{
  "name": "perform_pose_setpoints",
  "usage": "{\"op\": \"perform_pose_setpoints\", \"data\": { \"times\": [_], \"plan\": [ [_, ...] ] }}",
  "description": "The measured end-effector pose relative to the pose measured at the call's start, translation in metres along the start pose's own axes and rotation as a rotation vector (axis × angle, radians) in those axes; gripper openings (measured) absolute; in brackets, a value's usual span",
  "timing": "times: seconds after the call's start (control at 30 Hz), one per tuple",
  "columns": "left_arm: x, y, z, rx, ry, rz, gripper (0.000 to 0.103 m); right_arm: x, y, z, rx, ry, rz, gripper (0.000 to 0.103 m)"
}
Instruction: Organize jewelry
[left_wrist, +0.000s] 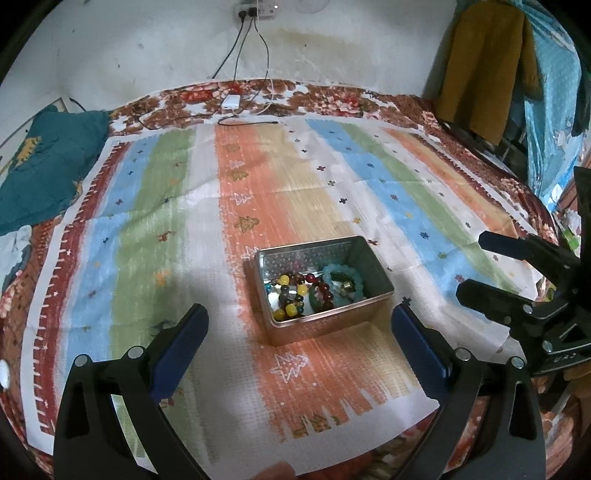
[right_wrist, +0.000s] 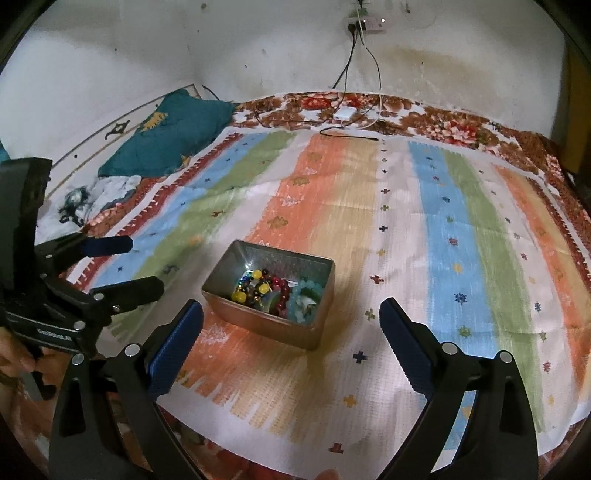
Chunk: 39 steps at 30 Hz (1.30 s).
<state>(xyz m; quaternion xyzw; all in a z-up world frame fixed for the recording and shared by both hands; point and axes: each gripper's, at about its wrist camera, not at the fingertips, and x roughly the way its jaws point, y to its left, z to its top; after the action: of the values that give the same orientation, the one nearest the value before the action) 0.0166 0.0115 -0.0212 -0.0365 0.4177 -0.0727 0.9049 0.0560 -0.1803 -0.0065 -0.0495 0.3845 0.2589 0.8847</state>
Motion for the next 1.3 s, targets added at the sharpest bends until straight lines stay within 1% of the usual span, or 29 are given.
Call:
{"op": "perform_pose_setpoints", "data": {
  "times": [0.07,0.2,0.5,1.03,1.3],
  "plan": [
    [-0.002,0.000,-0.001,0.003,-0.012,0.005,0.097,-0.007,0.001,0.000,-0.002,-0.042,-0.020,0.097],
    [-0.006,0.000,-0.004,0.003,-0.024,0.003,0.097,-0.015,0.000,0.000,0.015,-0.076,-0.013,0.097],
    [-0.004,-0.007,-0.008,0.033,-0.018,0.013,0.097,-0.015,0.006,-0.003,-0.018,-0.068,-0.010,0.097],
    [-0.005,-0.006,-0.008,0.029,-0.019,0.011,0.097,-0.015,0.019,-0.009,-0.080,-0.056,-0.022,0.097],
    [-0.005,-0.006,-0.007,0.027,-0.019,0.009,0.097,-0.015,0.020,-0.009,-0.082,-0.055,-0.020,0.097]
  ]
}}
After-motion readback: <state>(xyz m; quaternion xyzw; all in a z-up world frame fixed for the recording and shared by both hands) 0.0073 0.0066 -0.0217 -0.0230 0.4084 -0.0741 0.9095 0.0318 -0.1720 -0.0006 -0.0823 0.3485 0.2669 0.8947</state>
